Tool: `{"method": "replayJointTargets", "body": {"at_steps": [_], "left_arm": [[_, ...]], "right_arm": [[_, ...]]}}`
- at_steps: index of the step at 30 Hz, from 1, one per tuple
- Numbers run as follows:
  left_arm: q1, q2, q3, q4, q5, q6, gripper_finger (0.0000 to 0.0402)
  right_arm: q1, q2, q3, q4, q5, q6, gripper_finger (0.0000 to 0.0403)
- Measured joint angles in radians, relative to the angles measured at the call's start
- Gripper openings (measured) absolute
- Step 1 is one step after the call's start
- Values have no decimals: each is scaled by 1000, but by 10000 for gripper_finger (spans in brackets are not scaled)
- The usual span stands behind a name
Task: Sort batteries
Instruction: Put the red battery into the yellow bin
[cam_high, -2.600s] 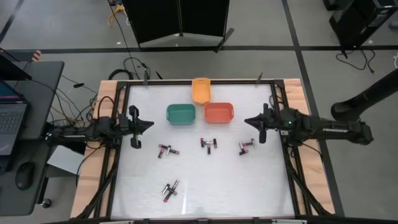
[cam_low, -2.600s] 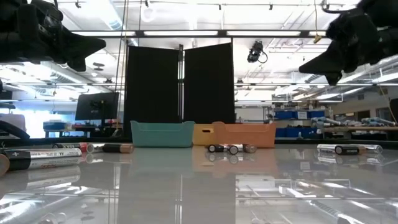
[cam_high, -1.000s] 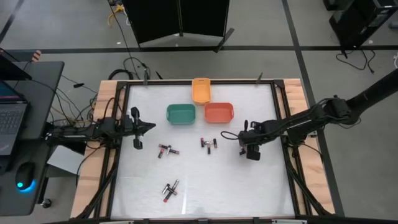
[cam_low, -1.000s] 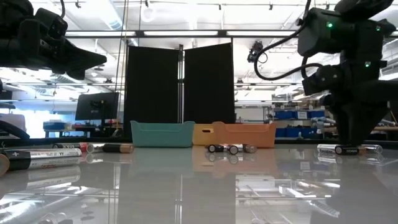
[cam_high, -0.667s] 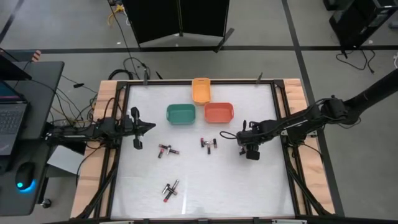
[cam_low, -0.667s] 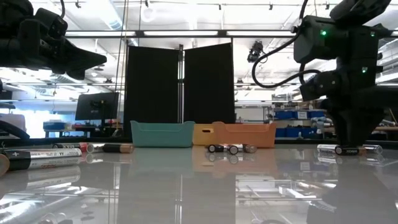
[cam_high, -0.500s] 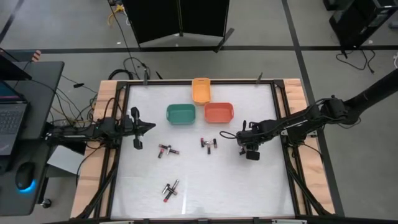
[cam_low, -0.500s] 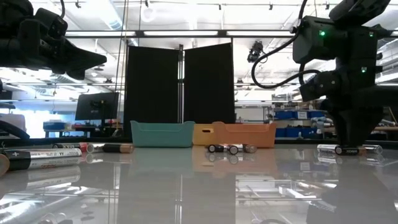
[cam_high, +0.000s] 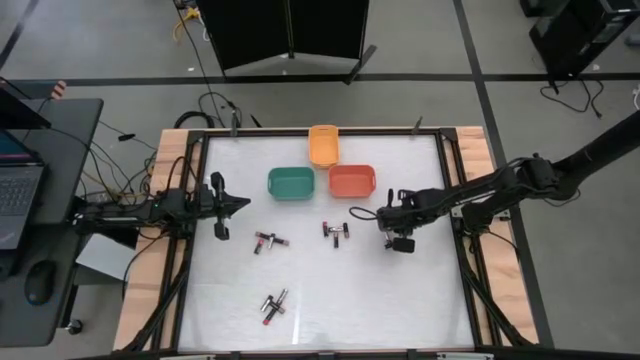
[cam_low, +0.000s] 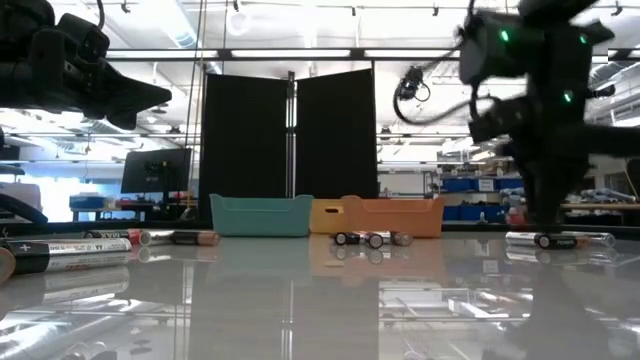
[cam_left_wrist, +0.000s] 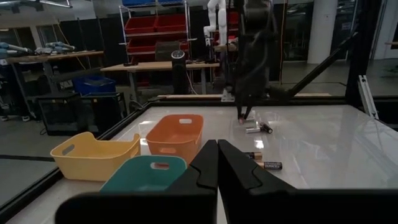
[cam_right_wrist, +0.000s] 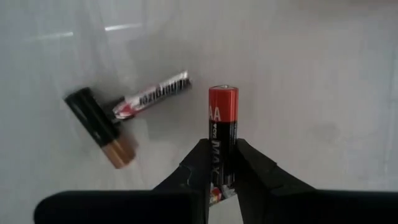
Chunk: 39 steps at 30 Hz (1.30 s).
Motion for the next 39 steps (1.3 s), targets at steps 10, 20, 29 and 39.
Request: {"method": "replayJointTargets", "body": {"at_steps": [10, 20, 29, 39], "left_arm": [[0, 0, 0, 0, 0, 0, 10], [0, 8, 0, 10, -24, 0, 10], [0, 13, 0, 14, -35, 2, 10], [0, 13, 0, 21, -41, 2, 10]], "right_arm": [[-97, 8, 292, -31, 136, -148, 56], [-381, 286, 575, 70, 92, -414, 56], [-526, 585, 950, 53, -11, -569, 56], [-608, 828, 1194, -47, -88, -628, 56]]}}
